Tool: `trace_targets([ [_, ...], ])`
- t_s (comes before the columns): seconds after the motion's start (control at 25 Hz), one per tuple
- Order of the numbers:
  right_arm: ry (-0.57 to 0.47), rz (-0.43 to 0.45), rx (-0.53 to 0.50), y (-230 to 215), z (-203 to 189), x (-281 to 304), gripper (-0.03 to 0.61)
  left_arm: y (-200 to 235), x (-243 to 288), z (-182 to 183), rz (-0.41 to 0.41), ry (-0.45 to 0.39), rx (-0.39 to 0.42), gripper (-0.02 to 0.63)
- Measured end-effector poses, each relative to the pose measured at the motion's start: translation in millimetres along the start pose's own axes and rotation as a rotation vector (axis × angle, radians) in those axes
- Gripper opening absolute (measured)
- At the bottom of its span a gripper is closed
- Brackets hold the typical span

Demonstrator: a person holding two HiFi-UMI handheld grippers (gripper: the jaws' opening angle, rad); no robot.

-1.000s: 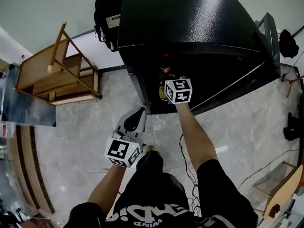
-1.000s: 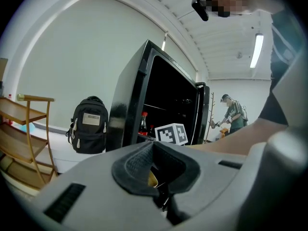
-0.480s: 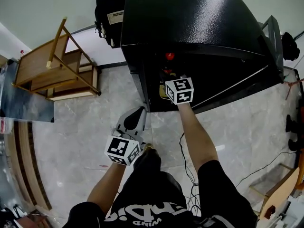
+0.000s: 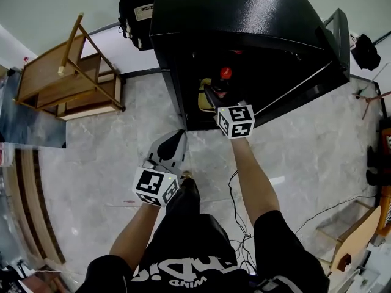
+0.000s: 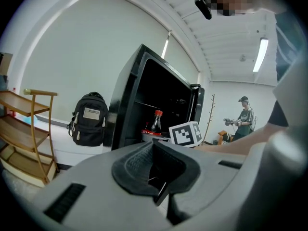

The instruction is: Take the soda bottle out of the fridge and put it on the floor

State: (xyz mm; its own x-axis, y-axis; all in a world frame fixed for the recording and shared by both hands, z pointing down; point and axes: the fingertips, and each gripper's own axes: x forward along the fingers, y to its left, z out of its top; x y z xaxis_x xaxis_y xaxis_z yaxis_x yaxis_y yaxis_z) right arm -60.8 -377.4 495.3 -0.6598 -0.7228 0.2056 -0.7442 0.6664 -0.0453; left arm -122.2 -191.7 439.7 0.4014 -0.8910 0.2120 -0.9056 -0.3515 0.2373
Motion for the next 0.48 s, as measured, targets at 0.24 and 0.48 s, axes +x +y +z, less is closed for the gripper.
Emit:
trace_targets([
  [0.24,-0.010,-0.016,0.003,-1.6,-2.4,-46.8,0.327,-33.6,-5.0,-16.5,-0.057,0.012,0.008,0.008],
  [0.48,-0.057,0.001,-0.009,-3.8,-25.6,-73.7,0.327,-43.8,9.1,-50.9,-0.104,0.008,0.027,0.006],
])
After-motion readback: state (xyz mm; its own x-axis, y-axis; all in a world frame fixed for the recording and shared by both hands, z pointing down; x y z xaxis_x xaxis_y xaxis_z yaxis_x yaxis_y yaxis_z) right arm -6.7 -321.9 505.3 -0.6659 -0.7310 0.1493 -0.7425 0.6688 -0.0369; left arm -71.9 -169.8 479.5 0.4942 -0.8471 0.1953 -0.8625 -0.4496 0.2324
